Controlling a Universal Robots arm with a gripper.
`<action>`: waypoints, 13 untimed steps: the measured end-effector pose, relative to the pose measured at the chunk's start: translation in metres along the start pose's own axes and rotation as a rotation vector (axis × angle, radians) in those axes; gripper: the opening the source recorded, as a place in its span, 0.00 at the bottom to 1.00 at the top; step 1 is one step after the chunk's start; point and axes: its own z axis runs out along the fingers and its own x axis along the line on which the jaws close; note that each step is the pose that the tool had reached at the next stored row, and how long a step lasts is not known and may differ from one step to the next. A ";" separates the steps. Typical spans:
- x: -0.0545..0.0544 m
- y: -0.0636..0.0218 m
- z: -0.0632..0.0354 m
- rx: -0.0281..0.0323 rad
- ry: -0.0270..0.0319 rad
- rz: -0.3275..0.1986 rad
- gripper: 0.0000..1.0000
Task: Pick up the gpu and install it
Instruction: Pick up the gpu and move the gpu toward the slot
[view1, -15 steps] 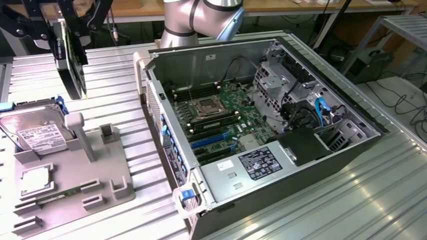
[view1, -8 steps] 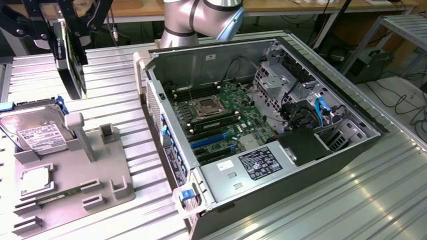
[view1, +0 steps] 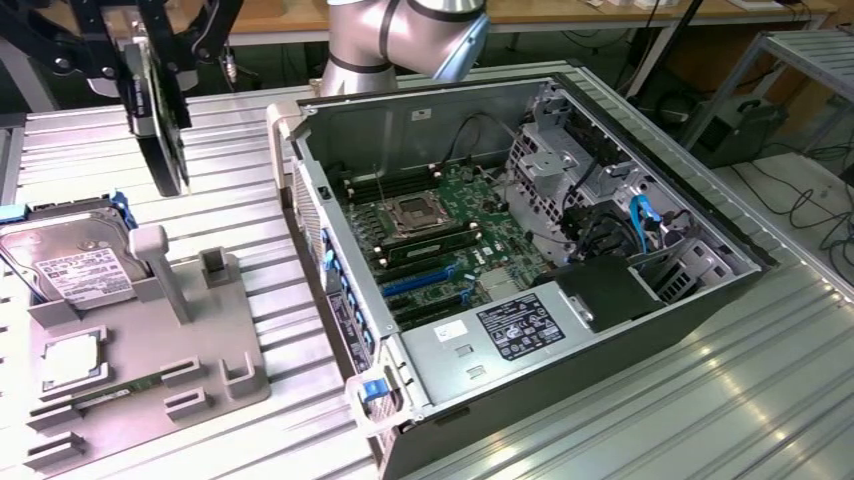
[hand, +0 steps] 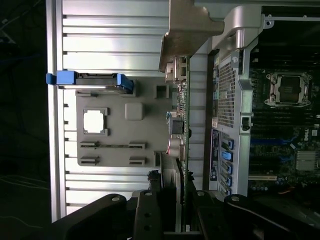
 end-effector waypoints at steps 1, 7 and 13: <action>-0.002 0.0000 0.0000 0.0000 -0.0001 0.000 0.28; -0.013 -0.0002 0.0000 0.0000 0.0000 0.000 0.28; -0.025 -0.0004 0.0001 0.0000 0.0000 0.000 0.28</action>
